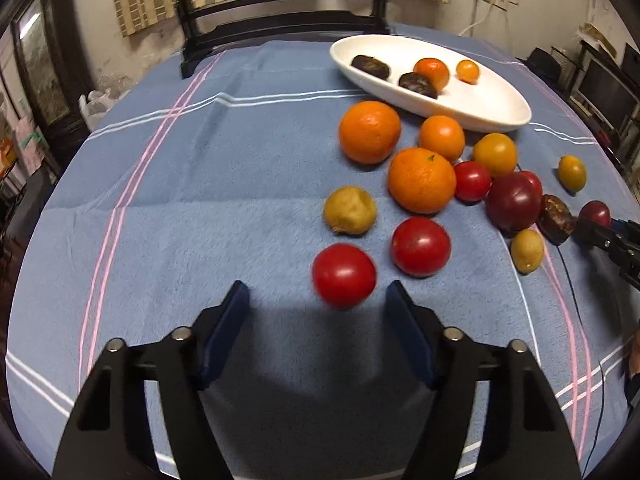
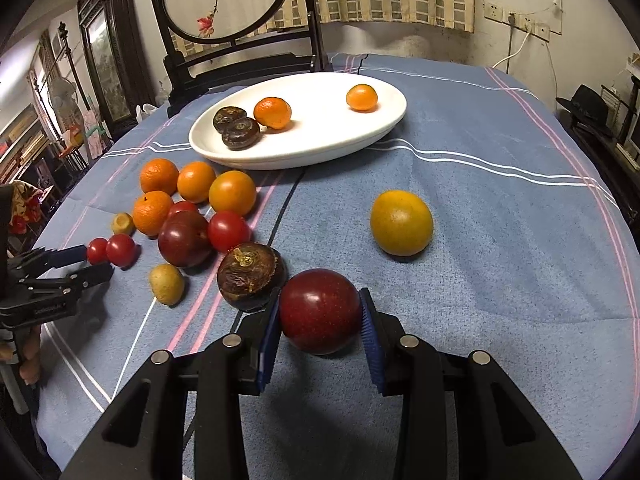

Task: Organize fruits
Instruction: 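Grasp a red tomato with the left tool while the right tool holds the plum, then carry both fruits over the white plate and open both tools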

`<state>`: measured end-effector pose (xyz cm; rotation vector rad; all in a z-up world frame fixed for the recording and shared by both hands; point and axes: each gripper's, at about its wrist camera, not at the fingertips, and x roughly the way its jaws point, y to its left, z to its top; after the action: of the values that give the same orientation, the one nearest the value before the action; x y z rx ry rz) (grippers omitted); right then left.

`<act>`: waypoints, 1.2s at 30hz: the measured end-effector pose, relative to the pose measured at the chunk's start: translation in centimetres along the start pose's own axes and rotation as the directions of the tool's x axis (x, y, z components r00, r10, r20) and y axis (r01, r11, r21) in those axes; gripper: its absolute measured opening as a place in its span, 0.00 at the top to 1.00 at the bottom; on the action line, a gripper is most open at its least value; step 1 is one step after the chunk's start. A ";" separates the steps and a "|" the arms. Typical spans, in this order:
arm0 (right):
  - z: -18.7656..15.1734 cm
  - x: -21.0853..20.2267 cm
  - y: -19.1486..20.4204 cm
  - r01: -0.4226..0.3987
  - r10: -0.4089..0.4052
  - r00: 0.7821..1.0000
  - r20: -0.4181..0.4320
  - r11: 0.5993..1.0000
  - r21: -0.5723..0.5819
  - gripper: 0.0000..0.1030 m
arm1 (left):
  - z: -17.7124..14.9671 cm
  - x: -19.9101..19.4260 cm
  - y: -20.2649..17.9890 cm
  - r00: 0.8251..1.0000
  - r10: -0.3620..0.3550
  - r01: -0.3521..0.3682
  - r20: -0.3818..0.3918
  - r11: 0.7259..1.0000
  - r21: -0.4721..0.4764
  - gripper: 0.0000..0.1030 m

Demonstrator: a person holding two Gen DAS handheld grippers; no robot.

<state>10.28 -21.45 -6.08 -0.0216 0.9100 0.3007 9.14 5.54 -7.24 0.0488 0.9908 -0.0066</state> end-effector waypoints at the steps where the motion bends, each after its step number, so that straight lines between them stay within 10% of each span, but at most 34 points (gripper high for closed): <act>1: 0.0 0.0 0.0 -0.001 0.001 1.000 0.001 1.000 -0.001 0.63 | 0.2 0.1 -0.1 1.000 -0.007 0.007 0.004 1.000 0.011 0.43; 4: 0.0 -0.1 -0.1 0.003 -0.003 1.000 0.006 1.000 0.005 0.63 | 0.9 0.2 -0.8 0.998 -0.066 0.066 -0.001 0.997 0.049 0.72; 13: 0.0 -1.0 -0.1 -0.024 0.023 0.999 0.034 0.999 0.021 0.63 | 0.8 -1.3 -1.7 0.992 -0.127 0.127 -0.008 0.991 0.028 0.72; 24: 5.2 -4.5 2.9 -0.073 0.078 0.989 0.122 0.996 -0.044 0.64 | 8.6 -5.4 -4.2 0.973 -0.181 0.171 0.140 0.982 0.081 0.72; 36: 11.5 2.5 3.2 0.005 0.000 0.997 0.078 0.998 -0.062 0.63 | 16.5 2.8 -7.3 0.978 -0.205 0.205 0.043 0.979 0.009 0.72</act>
<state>19.75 -16.06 -0.55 -0.0675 0.8225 0.3252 24.30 -2.43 -0.82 -0.0492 0.9485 -0.1990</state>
